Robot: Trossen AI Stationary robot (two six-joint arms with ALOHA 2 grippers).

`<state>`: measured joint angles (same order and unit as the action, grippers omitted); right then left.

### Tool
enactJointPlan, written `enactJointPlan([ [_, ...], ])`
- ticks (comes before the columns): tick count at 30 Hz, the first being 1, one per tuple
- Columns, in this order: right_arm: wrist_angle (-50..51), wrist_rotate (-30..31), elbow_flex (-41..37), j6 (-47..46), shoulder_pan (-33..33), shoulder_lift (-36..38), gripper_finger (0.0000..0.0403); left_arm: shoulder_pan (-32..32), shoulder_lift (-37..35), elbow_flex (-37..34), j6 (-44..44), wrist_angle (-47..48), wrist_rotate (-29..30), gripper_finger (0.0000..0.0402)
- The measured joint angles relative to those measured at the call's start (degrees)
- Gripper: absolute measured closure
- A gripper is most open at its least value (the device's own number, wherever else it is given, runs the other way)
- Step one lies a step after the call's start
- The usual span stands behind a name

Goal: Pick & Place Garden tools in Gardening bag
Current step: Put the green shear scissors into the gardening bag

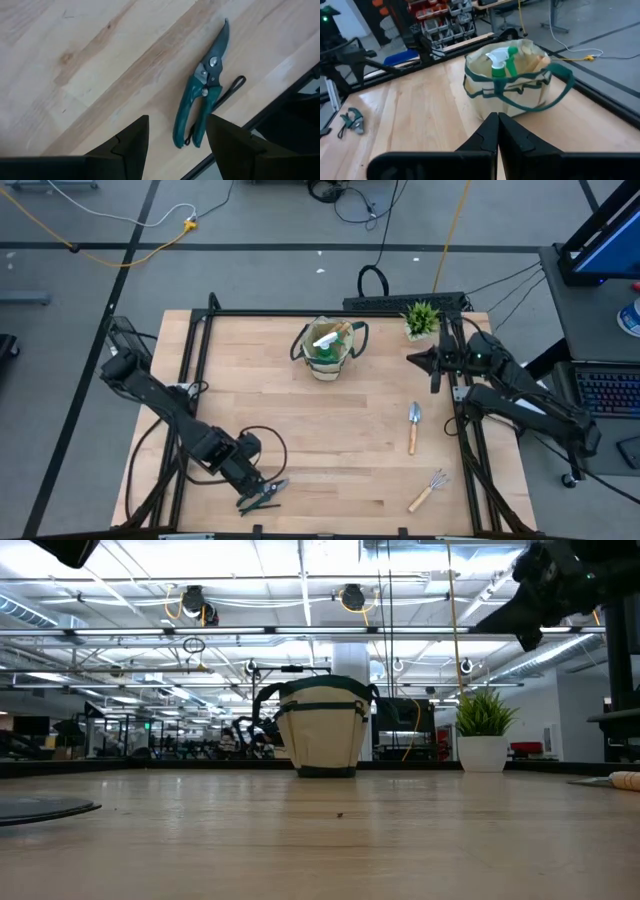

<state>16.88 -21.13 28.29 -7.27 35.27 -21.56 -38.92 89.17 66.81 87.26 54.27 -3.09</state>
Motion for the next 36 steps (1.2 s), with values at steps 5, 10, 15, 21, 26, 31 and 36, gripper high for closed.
enactJointPlan([
  [5, -3.2, 0.1, -5.1, -3.3, 0.0, 4.6, 0.0403, 0.0, 1.4, 0.0, -0.2, -1.0, -2.3, 0.0202],
  [10, -5.1, 0.1, -8.3, -4.1, 0.0, 7.8, 0.0403, 0.0, 3.7, 0.0, -1.7, -2.3, -5.2, 0.0202],
  [15, -5.5, 0.1, -10.2, -4.3, 0.0, 10.2, 0.0403, 0.0, 5.4, 0.0, -3.0, -5.2, -6.2, 0.0202],
  [21, -5.5, 0.1, -12.5, -5.6, 0.0, 12.4, 0.0403, -0.2, 7.9, 0.0, -3.7, -7.2, -8.0, 0.0202],
  [26, -5.5, 0.1, -12.8, -6.0, 0.0, 12.9, 0.0403, -0.2, 9.9, 0.0, -5.2, -9.5, -8.5, 0.0202],
  [31, -5.5, 0.1, -12.8, -6.0, 0.0, 12.9, 0.0403, -0.6, 12.6, 0.0, -5.9, -9.3, -11.1, 0.0202],
  [36, -5.5, 0.1, -12.8, -6.1, 0.0, 12.9, 0.0403, -1.3, 14.9, 0.0, -6.1, -10.7, -12.5, 0.0202],
])
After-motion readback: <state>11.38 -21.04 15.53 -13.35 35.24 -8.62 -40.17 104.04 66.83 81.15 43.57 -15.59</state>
